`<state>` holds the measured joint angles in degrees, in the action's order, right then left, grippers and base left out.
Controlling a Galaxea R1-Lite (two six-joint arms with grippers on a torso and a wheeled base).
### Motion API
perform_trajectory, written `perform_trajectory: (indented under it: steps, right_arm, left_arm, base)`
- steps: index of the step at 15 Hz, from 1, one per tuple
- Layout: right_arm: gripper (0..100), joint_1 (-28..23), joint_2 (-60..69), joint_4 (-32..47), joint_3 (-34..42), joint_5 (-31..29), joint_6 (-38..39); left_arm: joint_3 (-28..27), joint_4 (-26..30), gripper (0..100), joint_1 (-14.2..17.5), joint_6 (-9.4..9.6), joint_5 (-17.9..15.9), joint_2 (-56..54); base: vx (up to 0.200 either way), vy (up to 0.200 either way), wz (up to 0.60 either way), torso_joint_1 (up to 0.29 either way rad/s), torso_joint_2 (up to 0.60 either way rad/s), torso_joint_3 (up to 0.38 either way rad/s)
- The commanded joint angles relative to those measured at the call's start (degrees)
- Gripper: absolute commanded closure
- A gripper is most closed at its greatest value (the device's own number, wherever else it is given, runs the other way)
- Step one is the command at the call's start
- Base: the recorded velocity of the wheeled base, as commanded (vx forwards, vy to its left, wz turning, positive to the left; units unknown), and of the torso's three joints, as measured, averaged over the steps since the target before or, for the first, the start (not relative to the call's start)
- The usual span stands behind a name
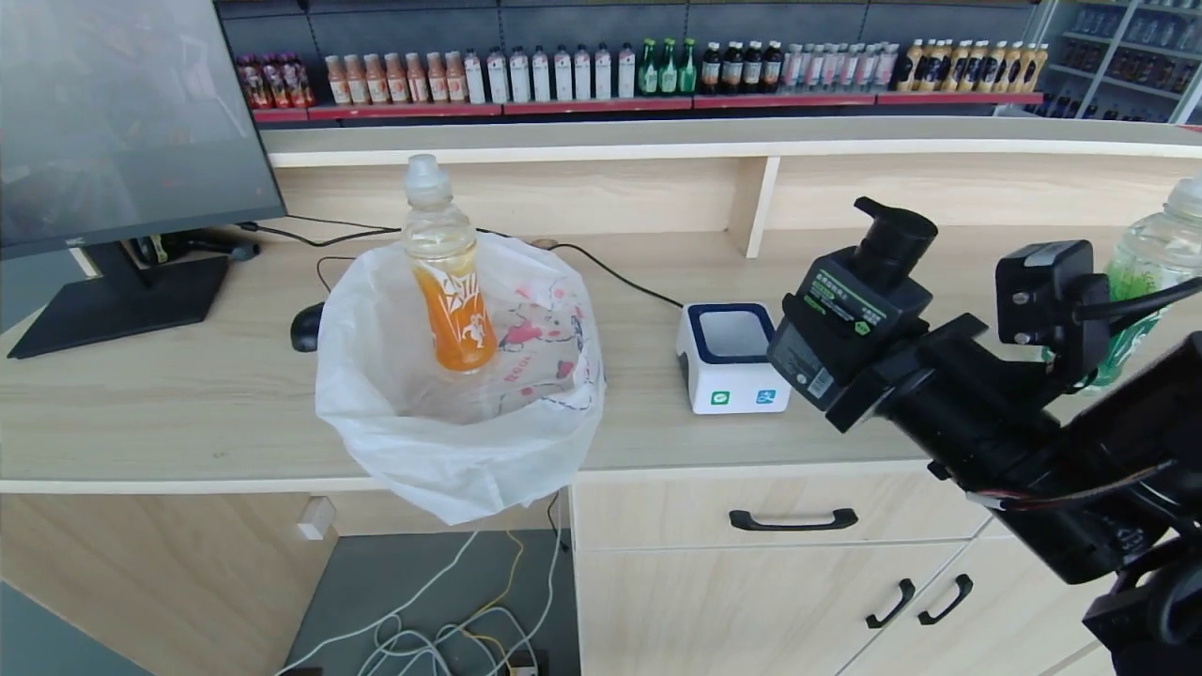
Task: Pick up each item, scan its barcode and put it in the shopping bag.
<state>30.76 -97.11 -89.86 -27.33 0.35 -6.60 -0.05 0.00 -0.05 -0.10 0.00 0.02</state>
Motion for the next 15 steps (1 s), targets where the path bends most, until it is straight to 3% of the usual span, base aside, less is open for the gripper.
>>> perform_trajectory:
  steps: [1,5,8,15]
  right_arm:
    - [100,-1.5,-2.6,-0.1,-2.5,0.1,-2.9]
    - [100,-2.6,-7.3,-0.1,-8.5,0.9,-9.9]
    - [100,-5.2,-12.1,-0.1,-16.8,8.2,-18.8]
    - [100,-8.0,-19.8,-0.1,-29.0,24.8,-26.5]
  left_arm:
    - [0.0,0.0,0,0.0,0.01,0.0,0.0]
    - [0.0,0.0,0,0.0,0.01,0.0,0.0]
    - [0.0,0.0,0,0.0,0.01,0.0,0.0]
    - [0.0,0.0,0,0.0,0.01,0.0,0.0]
  base:
    - [0.0,0.0,0.0,0.0,0.0,0.0]
    - [0.0,0.0,0.0,0.0,0.0,0.0]
    - [0.0,0.0,0.0,0.0,0.0,0.0]
    - [0.0,0.0,0.0,0.0,0.0,0.0]
